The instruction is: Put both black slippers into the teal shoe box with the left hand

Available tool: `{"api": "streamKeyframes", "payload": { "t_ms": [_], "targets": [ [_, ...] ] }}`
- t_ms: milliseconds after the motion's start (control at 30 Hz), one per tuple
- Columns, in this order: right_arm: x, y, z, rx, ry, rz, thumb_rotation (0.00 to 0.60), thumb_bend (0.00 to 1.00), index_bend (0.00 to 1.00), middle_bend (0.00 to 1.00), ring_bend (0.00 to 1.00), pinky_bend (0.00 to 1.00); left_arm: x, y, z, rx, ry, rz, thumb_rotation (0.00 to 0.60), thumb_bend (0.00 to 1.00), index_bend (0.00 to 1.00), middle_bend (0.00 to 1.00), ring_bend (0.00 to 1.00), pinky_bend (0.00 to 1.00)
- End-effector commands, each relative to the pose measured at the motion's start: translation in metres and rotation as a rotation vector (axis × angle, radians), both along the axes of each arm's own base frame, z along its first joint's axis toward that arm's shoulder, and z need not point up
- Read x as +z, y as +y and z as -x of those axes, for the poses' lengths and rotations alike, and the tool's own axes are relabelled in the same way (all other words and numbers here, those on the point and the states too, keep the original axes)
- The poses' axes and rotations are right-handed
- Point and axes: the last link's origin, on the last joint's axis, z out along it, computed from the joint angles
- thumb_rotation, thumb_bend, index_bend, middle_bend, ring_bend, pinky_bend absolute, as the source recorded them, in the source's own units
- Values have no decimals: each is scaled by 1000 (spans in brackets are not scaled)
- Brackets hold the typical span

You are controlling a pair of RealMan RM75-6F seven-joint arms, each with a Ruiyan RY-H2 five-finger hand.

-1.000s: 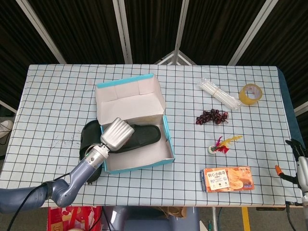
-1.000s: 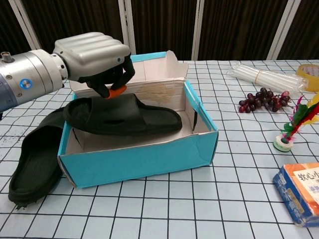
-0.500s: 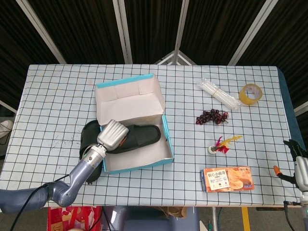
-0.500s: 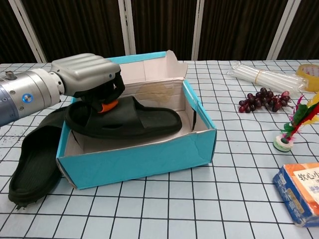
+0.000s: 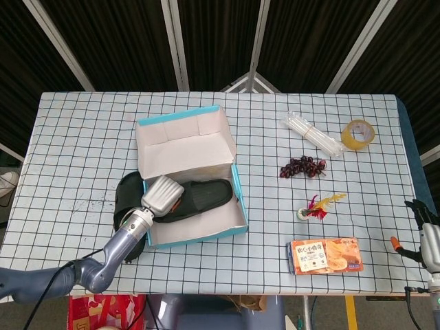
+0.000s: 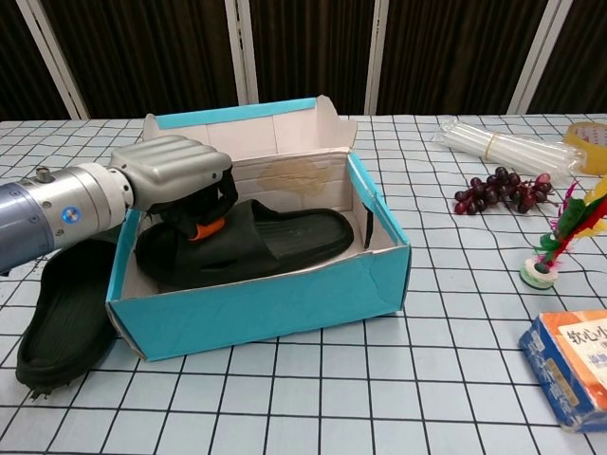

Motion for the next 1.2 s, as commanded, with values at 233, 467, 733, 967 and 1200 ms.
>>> {"api": "streamKeyframes", "payload": {
  "t_ms": [233, 467, 733, 967, 1200],
  "targets": [
    [-1, 0, -1, 2, 2, -2, 600, 308, 152, 113, 181, 188, -8, -2, 4, 9, 11, 21, 600, 716, 781, 891, 698, 891],
    [0, 0, 0, 2, 0, 1, 600, 308, 152, 113, 181, 188, -3, 0, -1, -6, 4, 7, 600, 716, 781, 891, 698, 891],
    [1, 0, -3, 11, -5, 4, 600, 308, 152, 113, 182, 188, 23, 1, -23, -74, -17, -50, 600, 715, 781, 891, 698, 889],
    [3, 2, -4, 18, -11, 10, 600, 308, 152, 113, 181, 188, 67, -3, -54, -156, -56, -128, 600, 709, 776, 891, 696, 887],
    [5, 5, -7, 28, -17, 17, 600, 308, 152, 113, 181, 188, 126, -20, -66, -182, -136, -217, 600, 623, 715, 793, 594, 827]
  ]
}}
